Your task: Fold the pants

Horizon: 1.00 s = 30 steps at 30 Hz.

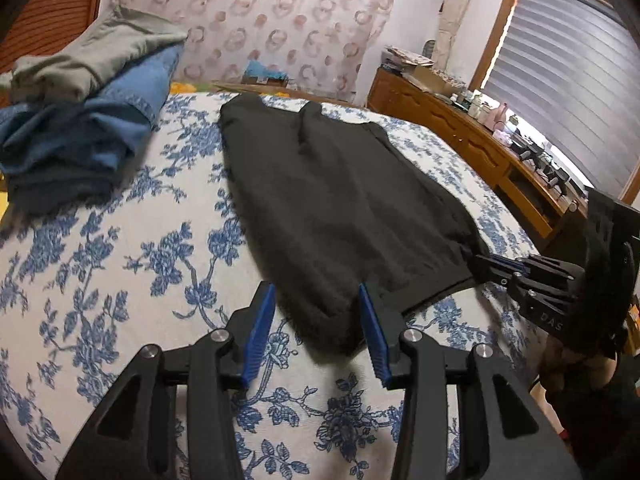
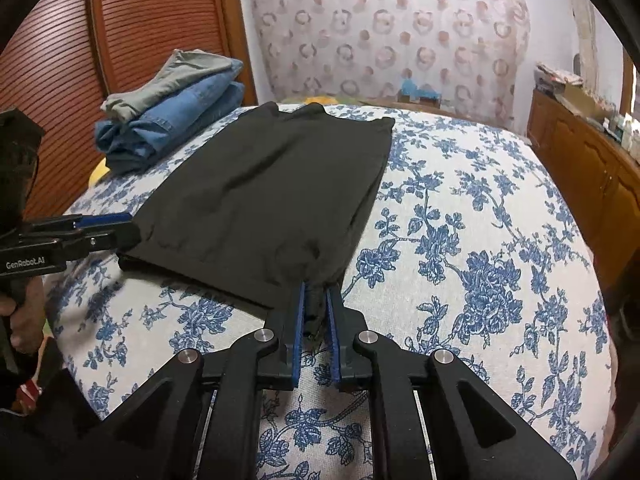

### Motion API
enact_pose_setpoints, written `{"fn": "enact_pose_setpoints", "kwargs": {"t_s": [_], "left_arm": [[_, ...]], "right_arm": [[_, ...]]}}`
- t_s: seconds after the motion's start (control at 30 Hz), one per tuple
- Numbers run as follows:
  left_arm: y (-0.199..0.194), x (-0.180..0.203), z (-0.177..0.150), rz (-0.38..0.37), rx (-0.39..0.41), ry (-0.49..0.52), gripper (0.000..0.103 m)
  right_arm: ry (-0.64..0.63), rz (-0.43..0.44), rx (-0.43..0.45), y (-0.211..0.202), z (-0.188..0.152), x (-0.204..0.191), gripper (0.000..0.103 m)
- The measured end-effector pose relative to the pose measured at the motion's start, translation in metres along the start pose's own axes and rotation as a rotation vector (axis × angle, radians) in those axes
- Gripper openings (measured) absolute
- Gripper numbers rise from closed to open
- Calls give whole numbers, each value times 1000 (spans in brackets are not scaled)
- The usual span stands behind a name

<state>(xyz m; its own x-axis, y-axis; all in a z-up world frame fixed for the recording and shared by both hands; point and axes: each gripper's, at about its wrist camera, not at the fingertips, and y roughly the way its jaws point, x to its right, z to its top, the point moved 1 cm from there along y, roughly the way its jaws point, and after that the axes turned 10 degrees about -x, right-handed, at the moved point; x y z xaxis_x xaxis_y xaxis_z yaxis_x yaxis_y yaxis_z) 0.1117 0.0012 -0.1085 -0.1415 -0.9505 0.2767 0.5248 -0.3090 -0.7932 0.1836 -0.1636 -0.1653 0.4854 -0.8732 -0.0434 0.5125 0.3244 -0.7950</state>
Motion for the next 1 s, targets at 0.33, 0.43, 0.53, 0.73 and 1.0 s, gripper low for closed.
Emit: {"fn": "enact_pose_setpoints", "kwargs": {"t_s": [0.33, 0.43, 0.53, 0.73, 1.0], "left_arm": [[-1, 10, -12, 33, 8, 36, 39], [-2, 14, -16, 48, 4, 53, 38], [-2, 14, -15, 50, 0, 54, 37], [-1, 17, -13, 53, -5, 63, 31], [-2, 16, -15, 25, 6, 69, 19]], "right_arm": [[-20, -24, 7, 1, 0, -3, 8], [-21, -25, 7, 1, 0, -3, 8], [-21, -20, 5, 1, 0, -3, 8], [15, 32, -3, 1, 0, 4, 8], [27, 43, -3, 1, -1, 5, 8]]}}
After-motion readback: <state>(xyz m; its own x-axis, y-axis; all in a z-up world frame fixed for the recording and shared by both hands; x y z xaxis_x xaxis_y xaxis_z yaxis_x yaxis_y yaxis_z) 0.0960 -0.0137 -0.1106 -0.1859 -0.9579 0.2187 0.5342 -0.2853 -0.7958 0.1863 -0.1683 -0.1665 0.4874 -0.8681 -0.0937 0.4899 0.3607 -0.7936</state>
